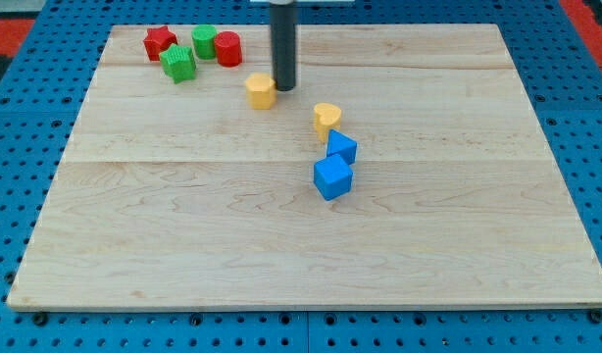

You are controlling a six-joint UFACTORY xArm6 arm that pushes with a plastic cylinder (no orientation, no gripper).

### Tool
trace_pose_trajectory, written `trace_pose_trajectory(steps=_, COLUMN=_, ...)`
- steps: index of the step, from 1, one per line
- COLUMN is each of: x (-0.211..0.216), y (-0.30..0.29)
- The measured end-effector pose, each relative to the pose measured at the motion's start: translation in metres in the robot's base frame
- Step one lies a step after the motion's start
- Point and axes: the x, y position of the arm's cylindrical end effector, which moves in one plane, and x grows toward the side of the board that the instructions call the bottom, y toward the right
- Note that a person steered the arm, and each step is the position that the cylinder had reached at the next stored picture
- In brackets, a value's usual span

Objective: Move the triangle towards the bottom right side of the hexagon

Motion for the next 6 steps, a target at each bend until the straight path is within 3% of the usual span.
trace_pose_trajectory(steps=4, x=0.01, y=0.114)
trace_pose_trajectory(steps=6, x=0.107, y=0.219)
